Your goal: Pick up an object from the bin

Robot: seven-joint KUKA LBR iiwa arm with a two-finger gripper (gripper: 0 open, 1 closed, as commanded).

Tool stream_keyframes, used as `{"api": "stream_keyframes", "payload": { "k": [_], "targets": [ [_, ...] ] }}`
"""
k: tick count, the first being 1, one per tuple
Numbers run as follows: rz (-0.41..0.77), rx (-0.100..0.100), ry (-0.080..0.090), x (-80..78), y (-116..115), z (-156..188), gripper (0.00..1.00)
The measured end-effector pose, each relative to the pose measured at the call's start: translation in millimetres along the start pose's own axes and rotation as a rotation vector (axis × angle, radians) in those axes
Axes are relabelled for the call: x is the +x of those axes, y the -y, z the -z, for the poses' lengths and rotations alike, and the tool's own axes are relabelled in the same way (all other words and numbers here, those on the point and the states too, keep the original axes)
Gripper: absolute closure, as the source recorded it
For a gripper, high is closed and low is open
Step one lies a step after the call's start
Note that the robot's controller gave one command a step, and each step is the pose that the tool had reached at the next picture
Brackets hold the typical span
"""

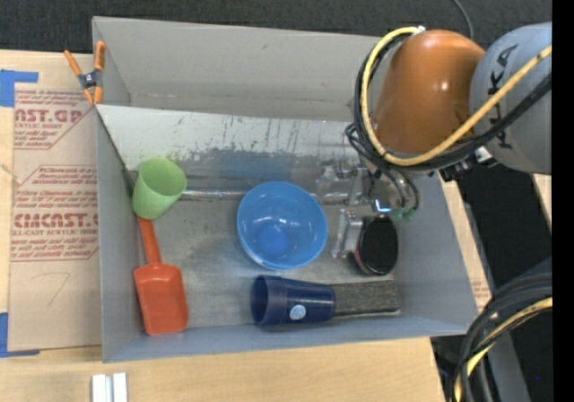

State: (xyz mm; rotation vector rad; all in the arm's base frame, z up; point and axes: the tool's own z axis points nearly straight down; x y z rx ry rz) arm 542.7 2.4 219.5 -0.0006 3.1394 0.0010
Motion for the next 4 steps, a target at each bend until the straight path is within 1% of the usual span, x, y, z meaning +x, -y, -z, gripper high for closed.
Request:
{"api": "stream_keyframes", "payload": {
  "k": [1,2,3,4],
  "targets": [
    [0.000,0.000,0.000,0.0,0.0,0.0,0.00],
    [-0.017,0.002,0.005,-1.4,-6.6,-4.4,0.00],
    [0.092,0.001,0.003,10.1,-35.4,-37.3,0.00],
    [0.053,-0.003,0.000,50.6,-84.8,-48.2,0.00]
  ]
}}
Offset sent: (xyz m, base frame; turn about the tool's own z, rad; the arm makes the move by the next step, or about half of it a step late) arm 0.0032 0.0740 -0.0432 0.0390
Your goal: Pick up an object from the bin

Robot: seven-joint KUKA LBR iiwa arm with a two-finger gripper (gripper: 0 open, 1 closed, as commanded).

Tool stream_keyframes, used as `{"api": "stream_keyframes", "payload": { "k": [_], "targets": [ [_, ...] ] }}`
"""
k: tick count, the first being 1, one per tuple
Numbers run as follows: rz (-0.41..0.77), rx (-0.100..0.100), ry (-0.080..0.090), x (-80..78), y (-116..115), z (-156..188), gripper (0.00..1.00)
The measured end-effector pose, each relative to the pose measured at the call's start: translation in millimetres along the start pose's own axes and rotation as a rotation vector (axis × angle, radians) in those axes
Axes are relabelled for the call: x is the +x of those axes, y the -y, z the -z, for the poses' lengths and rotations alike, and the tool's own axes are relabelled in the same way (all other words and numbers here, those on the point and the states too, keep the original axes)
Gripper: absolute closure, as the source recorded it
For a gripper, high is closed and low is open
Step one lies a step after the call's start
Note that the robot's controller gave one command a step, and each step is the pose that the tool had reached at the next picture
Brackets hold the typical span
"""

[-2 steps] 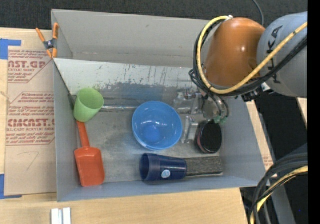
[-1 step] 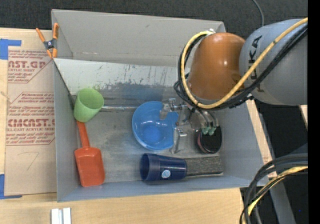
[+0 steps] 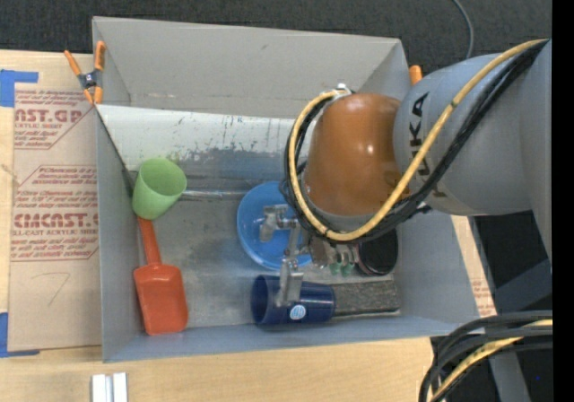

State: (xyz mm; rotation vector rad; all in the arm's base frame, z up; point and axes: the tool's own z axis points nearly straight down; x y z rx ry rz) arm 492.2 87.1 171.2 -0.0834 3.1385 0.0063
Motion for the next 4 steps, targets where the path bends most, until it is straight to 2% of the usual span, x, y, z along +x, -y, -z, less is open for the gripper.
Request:
{"api": "stream_keyframes", "payload": {
  "k": [1,2,3,4],
  "targets": [
    [0.024,0.006,0.012,-49.1,11.9,-48.1,0.00],
    [0.019,-0.002,0.010,-18.5,-47.5,-35.8,0.00],
    [0.007,0.002,0.035,-42.9,-46.8,-79.9,0.00],
    [-0.106,-0.005,0.056,-15.1,10.9,-91.5,0.00]
  ]
}}
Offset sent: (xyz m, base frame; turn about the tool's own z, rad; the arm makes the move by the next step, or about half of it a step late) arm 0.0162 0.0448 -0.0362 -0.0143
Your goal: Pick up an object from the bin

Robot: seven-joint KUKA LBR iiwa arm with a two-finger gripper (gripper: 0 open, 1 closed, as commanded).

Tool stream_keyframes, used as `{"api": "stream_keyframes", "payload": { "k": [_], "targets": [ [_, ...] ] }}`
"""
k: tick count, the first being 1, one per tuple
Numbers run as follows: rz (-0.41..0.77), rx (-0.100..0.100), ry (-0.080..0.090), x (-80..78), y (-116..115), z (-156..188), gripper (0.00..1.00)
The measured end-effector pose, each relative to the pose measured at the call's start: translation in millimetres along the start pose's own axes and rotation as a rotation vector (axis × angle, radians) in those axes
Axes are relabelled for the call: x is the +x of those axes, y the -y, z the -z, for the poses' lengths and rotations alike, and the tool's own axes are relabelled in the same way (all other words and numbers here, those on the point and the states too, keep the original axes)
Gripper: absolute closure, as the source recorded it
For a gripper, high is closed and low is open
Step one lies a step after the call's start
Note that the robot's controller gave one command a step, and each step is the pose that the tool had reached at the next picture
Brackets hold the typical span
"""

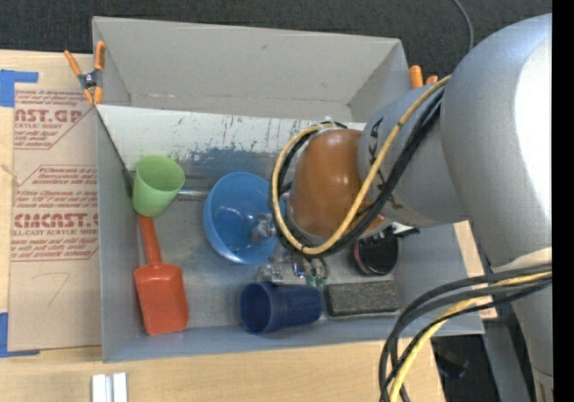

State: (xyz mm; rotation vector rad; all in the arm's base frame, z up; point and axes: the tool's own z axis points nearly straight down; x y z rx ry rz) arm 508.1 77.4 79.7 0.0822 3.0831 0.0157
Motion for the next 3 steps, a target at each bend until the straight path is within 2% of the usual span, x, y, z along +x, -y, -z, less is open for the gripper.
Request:
{"api": "stream_keyframes", "payload": {
  "k": [1,2,3],
  "targets": [
    [0.073,0.005,-0.031,-10.3,-5.6,95.4,0.00],
    [0.021,0.000,-0.010,-22.3,-1.5,32.4,0.00],
    [0.044,0.002,-0.019,-41.7,-37.6,57.7,0.00]
  ]
}}
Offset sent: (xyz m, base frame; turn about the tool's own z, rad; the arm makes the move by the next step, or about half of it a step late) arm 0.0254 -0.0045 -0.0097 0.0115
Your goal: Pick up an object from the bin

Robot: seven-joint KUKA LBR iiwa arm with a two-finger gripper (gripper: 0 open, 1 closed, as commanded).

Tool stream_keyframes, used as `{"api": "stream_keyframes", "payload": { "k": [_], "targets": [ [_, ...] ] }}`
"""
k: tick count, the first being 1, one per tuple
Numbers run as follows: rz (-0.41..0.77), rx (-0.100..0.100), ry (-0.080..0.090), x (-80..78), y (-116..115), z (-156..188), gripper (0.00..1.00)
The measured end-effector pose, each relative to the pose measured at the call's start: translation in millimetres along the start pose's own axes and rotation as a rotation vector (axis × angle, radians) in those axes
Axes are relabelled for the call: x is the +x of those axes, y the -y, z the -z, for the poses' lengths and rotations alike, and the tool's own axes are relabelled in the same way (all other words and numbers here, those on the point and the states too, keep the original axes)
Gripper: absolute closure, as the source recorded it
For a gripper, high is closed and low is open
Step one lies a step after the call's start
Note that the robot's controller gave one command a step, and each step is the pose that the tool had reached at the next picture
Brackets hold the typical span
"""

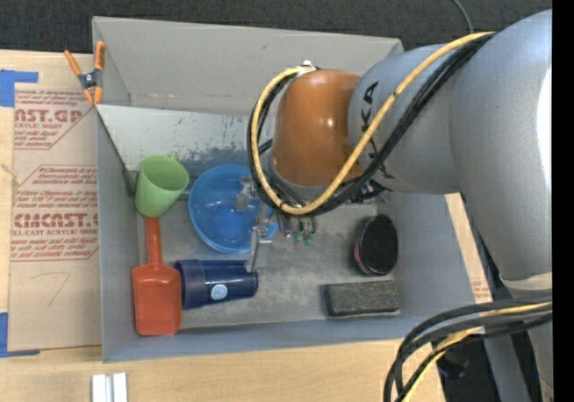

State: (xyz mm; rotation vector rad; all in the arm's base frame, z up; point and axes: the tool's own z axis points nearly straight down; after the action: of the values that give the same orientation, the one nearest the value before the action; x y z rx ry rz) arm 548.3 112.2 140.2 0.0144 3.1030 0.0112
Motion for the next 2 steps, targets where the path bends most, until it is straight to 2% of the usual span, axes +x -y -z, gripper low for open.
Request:
{"api": "stream_keyframes", "payload": {
  "k": [1,2],
  "targets": [
    [0.282,0.001,0.004,-29.2,-46.8,-74.3,0.00],
    [0.029,-0.002,0.013,-5.1,-18.8,-37.4,0.00]
  ]
}}
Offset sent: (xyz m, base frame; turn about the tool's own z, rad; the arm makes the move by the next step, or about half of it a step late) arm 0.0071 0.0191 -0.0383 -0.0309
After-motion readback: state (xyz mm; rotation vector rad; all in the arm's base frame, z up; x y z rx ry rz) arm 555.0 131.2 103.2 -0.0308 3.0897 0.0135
